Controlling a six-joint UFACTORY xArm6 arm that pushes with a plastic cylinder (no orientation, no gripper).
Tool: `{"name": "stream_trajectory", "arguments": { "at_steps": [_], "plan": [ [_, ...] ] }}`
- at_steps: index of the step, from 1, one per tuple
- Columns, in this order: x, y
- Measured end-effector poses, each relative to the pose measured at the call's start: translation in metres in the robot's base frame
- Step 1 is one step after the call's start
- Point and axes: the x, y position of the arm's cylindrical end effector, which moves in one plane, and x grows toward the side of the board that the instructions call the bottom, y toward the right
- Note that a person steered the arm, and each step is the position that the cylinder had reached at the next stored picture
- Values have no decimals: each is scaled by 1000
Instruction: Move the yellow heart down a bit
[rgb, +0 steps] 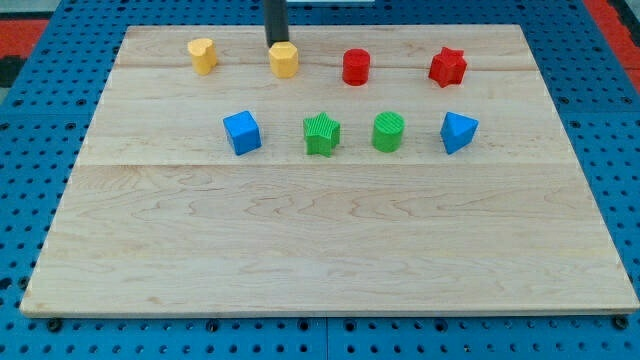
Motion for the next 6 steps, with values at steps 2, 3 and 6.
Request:
{"name": "stream_trajectory", "arguments": {
  "at_steps": [2, 3, 6],
  "plan": [
    [21, -52],
    [-7, -54],
    [-23, -148]
  ]
}}
